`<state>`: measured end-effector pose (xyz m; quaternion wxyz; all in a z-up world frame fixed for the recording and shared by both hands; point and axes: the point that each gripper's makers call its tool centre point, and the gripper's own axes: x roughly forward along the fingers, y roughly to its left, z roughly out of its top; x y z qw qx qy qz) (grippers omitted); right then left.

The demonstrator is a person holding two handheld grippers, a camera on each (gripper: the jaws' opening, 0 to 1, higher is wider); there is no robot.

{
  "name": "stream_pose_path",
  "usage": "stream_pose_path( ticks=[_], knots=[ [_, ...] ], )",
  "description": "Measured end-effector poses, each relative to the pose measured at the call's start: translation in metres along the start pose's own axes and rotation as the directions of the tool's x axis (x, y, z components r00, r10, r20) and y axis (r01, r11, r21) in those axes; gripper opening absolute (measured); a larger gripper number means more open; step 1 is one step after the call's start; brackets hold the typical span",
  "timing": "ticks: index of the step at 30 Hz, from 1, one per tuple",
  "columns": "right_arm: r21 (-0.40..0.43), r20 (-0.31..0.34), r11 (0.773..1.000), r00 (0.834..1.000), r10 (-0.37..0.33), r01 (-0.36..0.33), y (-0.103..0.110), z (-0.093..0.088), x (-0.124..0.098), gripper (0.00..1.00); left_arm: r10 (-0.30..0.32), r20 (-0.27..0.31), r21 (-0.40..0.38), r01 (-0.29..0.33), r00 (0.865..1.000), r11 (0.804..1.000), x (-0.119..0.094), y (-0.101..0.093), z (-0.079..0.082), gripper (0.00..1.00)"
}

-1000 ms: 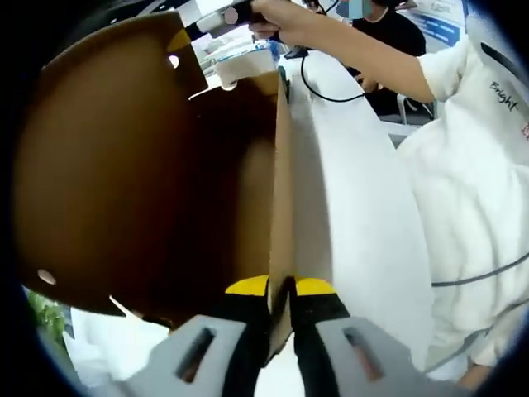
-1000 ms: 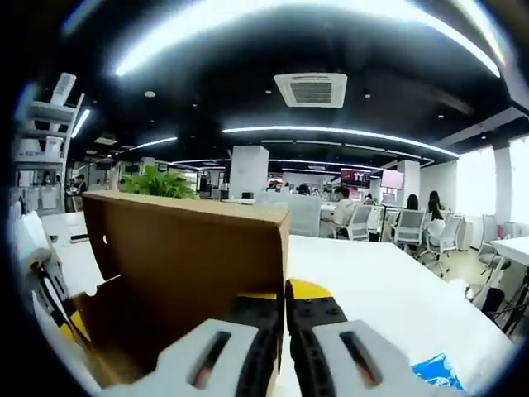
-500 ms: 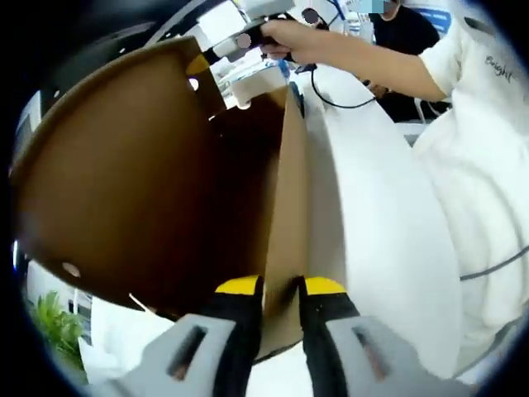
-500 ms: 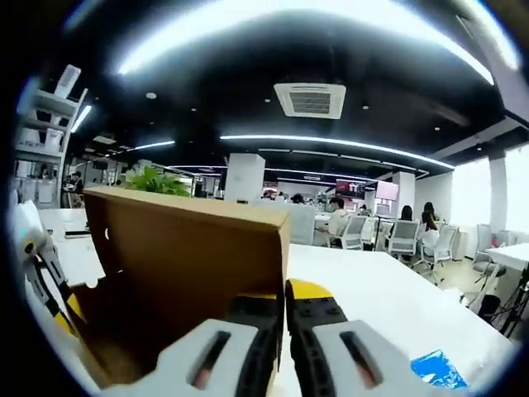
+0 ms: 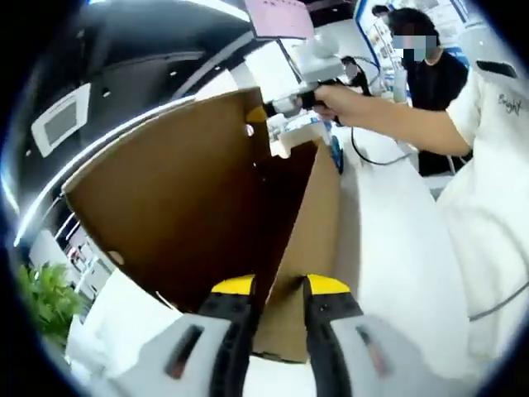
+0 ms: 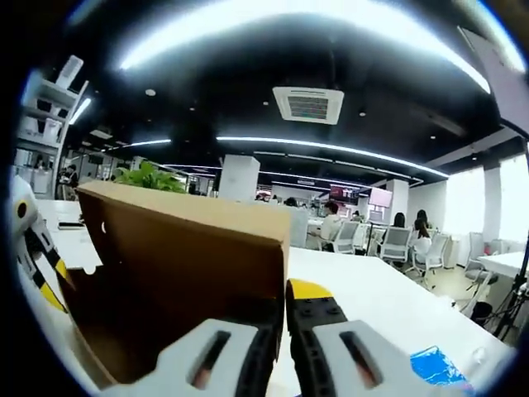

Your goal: Operate the shoe box by opening the lid, removing the specified soft item, and placing it in the target area until the item is outside and the box remains undamaged.

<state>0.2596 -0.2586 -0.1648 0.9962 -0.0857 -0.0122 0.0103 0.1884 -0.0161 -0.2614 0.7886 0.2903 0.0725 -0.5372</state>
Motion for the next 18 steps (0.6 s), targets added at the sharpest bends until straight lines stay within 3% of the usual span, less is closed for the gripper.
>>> stream_pose_path(
  ticks=[2,5,7,9,11,13,16,18],
  knots=[
    [0.005,0.006,1.000,1.000,-0.002,0.002,0.001,0.000,-0.001,0.00,0.009,0.009,-0.003,-0.009,1.000,1.000,0.000,0.000,0.001,0.23],
    [0.006,0.012,1.000,1.000,-0.001,0.000,0.002,-0.001,-0.004,0.00,0.019,0.070,-0.066,-0.015,0.997,0.998,0.000,-0.002,0.007,0.23],
    [0.010,0.019,1.000,1.000,0.000,0.000,0.003,-0.001,-0.006,0.00,0.043,0.153,-0.080,-0.030,0.987,0.996,-0.003,0.000,0.018,0.27],
    [0.004,0.011,1.000,1.000,0.009,-0.009,0.006,-0.004,-0.006,0.00,0.059,0.175,-0.141,-0.034,0.983,0.989,-0.006,0.003,0.020,0.27],
    [0.005,0.008,1.000,1.000,0.008,-0.008,0.007,-0.006,-0.007,0.00,0.055,0.224,-0.184,-0.013,0.973,0.983,-0.010,0.004,0.026,0.29],
    [0.004,0.012,1.000,1.000,0.001,-0.001,0.007,-0.007,-0.008,0.00,0.053,0.254,-0.216,0.003,0.966,0.976,-0.014,0.004,0.030,0.38],
    [-0.006,0.011,1.000,1.000,-0.006,0.006,0.007,-0.007,-0.007,0.00,0.088,0.323,-0.295,0.012,0.942,0.955,-0.024,0.008,0.040,0.40],
    [-0.014,0.010,1.000,1.000,-0.011,0.011,0.007,-0.007,-0.006,0.00,0.125,0.343,-0.332,-0.005,0.931,0.943,-0.031,0.014,0.044,0.49]
  ],
)
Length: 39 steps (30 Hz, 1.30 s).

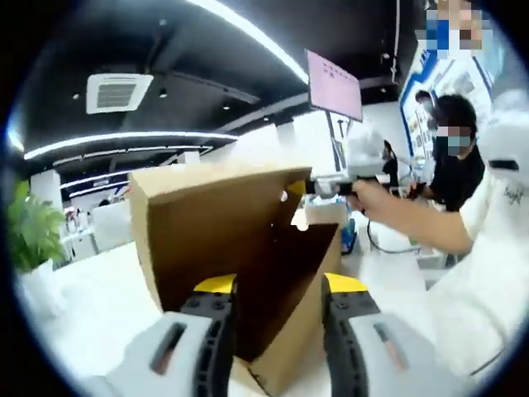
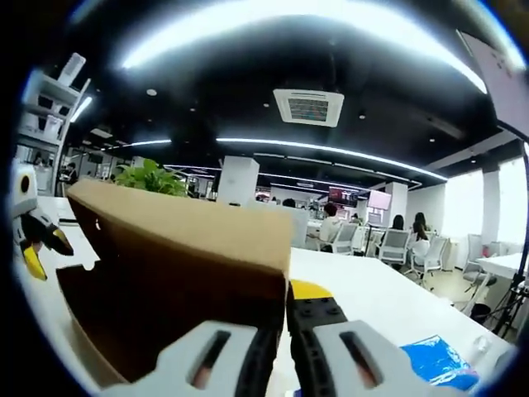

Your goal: Operate the shoe box by opening the lid, removing the specified soft item, and placing it in the target area until the item is outside and the box remains undamaged.

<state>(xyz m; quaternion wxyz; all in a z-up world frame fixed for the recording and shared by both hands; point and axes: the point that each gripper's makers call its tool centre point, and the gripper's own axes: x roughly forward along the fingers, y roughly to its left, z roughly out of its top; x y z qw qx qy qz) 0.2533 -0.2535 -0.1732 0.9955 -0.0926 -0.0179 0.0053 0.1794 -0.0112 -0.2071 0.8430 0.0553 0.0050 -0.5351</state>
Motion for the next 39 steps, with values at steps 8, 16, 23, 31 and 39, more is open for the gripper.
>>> stream_pose_path(
  ticks=[8,16,23,31,39],
  knots=[
    [-0.014,-0.001,1.000,1.000,-0.006,0.006,-0.002,-0.002,0.000,0.00,0.111,0.056,-0.182,-0.099,0.992,0.978,-0.026,0.012,0.011,0.76],
    [0.000,-0.018,1.000,1.000,0.006,-0.006,0.000,-0.006,-0.005,0.00,0.126,0.014,-0.259,-0.118,0.992,0.959,-0.028,0.017,-0.010,0.79],
    [-0.017,-0.034,1.000,0.999,0.008,-0.008,0.003,-0.010,-0.011,0.00,0.119,-0.014,-0.221,-0.119,0.993,0.968,-0.028,0.010,-0.012,0.72],
    [-0.076,-0.060,0.997,0.998,0.018,-0.023,0.006,-0.012,-0.012,0.00,0.114,0.036,-0.316,-0.097,0.993,0.944,-0.030,0.006,0.000,0.77],
    [-0.094,-0.091,0.995,0.995,0.030,-0.039,0.007,-0.021,-0.012,0.00,0.112,-0.029,-0.327,-0.115,0.993,0.938,-0.030,0.012,-0.018,0.71]
  ],
)
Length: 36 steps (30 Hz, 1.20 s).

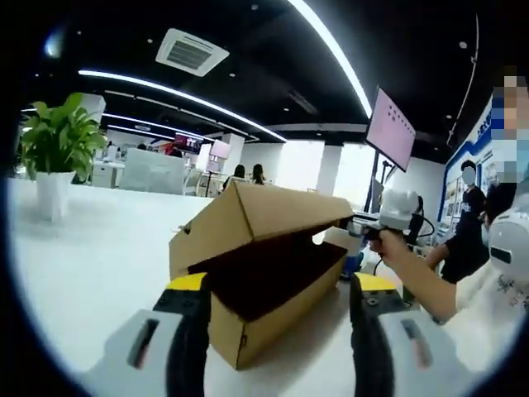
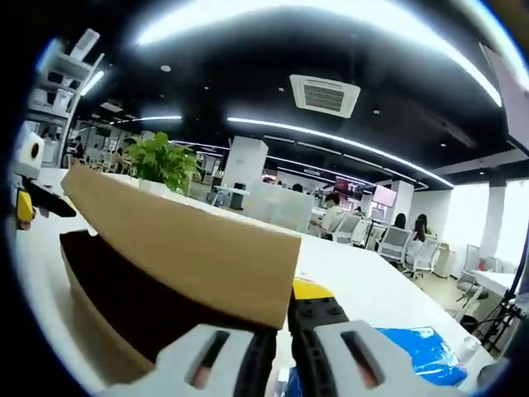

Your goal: Operate the shoe box by opening the lid, removing the specified soft item, and placing it in the target area until the item is outside and the box remains undamaged.

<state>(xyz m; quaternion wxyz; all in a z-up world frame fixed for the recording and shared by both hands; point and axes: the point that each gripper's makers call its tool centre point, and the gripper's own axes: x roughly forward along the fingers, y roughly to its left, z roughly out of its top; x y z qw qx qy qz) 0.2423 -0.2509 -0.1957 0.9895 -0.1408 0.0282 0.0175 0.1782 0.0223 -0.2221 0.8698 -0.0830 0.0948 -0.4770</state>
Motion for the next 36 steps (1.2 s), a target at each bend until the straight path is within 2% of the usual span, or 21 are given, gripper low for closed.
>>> stream_pose_path(
  ticks=[3,8,11,14,17,21,23,26,30,33,36],
  knots=[
    [-0.019,0.001,1.000,1.000,0.000,0.000,0.001,-0.003,-0.001,0.01,-0.002,-0.003,0.009,0.002,1.000,1.000,0.001,-0.003,-0.002,0.70],
    [-0.053,0.002,0.999,1.000,0.000,0.000,0.002,-0.003,-0.001,0.01,-0.005,-0.014,0.094,0.006,1.000,0.996,0.004,-0.017,0.004,0.69],
    [-0.054,0.002,0.999,1.000,0.004,-0.003,0.003,-0.003,-0.002,0.01,0.031,-0.013,0.153,-0.028,0.999,0.988,0.004,-0.015,0.006,0.66],
    [-0.082,-0.006,0.997,1.000,0.018,-0.018,0.007,-0.003,-0.001,0.02,0.004,-0.050,0.172,0.005,0.999,0.985,0.004,-0.020,0.002,0.66],
    [-0.104,-0.014,0.994,1.000,0.020,-0.021,0.010,-0.002,-0.002,0.02,0.020,-0.048,0.196,-0.011,0.999,0.981,0.003,-0.020,0.004,0.66],
    [-0.122,-0.017,0.992,1.000,0.023,-0.025,0.013,-0.002,-0.002,0.03,0.026,-0.066,0.188,-0.013,0.997,0.982,0.000,-0.018,0.005,0.72],
    [-0.122,-0.017,0.992,1.000,0.025,-0.027,0.013,-0.002,-0.002,0.03,0.025,-0.067,0.197,-0.011,0.997,0.980,-0.001,-0.018,0.005,0.72],
    [-0.125,-0.018,0.992,1.000,0.024,-0.026,0.013,-0.002,-0.003,0.03,0.049,-0.074,0.209,-0.033,0.996,0.977,-0.007,-0.012,0.006,0.72],
    [-0.142,-0.020,0.990,1.000,0.013,-0.016,0.013,-0.003,-0.003,0.03,0.096,-0.052,0.201,-0.084,0.994,0.976,-0.017,-0.003,0.012,0.72],
    [-0.145,-0.017,0.989,1.000,0.012,-0.014,0.014,-0.004,-0.004,0.03,0.055,-0.029,0.135,-0.051,0.998,0.990,-0.017,-0.009,0.016,0.72],
    [-0.157,-0.013,0.988,1.000,0.007,-0.009,0.015,-0.006,-0.005,0.03,0.052,-0.021,0.144,-0.049,0.998,0.988,-0.014,-0.011,0.016,0.72]
  ],
)
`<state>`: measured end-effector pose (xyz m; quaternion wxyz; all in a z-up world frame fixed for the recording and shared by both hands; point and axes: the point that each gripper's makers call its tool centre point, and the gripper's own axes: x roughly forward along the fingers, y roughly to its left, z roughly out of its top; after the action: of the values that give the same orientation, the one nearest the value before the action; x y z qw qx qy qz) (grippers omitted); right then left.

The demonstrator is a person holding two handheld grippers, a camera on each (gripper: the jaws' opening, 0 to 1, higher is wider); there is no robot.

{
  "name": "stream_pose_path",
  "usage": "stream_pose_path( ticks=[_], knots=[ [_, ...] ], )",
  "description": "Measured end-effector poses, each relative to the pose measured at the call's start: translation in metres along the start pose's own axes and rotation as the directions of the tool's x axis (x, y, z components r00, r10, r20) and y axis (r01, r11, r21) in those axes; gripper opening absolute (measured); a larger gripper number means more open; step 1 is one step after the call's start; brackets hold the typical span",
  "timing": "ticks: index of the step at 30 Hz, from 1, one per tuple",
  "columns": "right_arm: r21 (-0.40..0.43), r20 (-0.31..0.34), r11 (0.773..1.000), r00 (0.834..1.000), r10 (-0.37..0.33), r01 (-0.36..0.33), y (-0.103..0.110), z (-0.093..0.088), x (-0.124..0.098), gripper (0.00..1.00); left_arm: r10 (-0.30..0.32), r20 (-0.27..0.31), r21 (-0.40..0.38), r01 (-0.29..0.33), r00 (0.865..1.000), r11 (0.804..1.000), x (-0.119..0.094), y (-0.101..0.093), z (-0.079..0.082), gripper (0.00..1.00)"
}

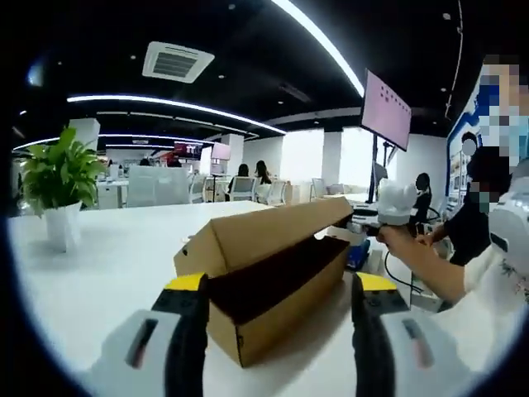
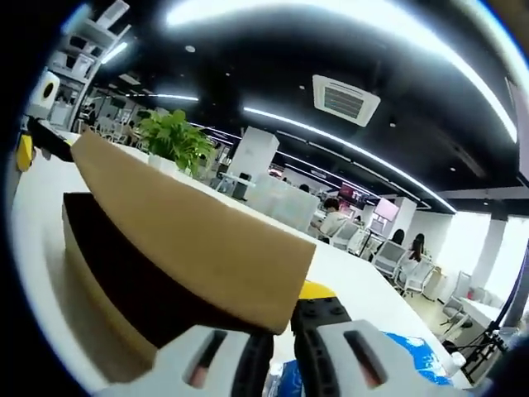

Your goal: Operate the shoe box by opening the lid, removing the specified soft item, and placing it in the target area until the item is outside and the box remains undamaged.

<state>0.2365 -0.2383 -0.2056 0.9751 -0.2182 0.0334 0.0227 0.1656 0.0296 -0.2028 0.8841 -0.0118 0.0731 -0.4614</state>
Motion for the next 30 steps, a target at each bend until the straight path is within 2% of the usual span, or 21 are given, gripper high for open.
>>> stream_pose_path(
  ticks=[10,17,23,27,30],
  knots=[
    [-0.039,-0.012,0.999,1.000,-0.003,0.003,0.004,-0.005,-0.002,0.04,0.013,-0.010,0.014,-0.013,1.000,1.000,0.004,0.001,-0.005,0.74],
    [-0.047,-0.012,0.999,1.000,-0.008,0.007,0.005,-0.006,-0.003,0.04,0.033,0.015,0.016,-0.033,0.999,0.999,0.000,0.004,0.003,0.67],
    [-0.059,-0.021,0.998,1.000,0.002,-0.004,0.007,-0.008,-0.003,0.04,0.061,-0.011,0.054,-0.060,0.998,0.997,0.004,0.004,0.002,0.69],
    [-0.059,-0.025,0.998,1.000,0.014,-0.015,0.008,-0.010,-0.003,0.05,0.055,-0.013,0.044,-0.055,0.998,0.998,0.003,0.004,0.001,0.70],
    [-0.070,-0.030,0.997,0.999,0.025,-0.027,0.010,-0.012,-0.003,0.05,0.023,-0.034,0.045,-0.022,0.999,0.999,0.004,0.001,-0.004,0.75]
  ],
)
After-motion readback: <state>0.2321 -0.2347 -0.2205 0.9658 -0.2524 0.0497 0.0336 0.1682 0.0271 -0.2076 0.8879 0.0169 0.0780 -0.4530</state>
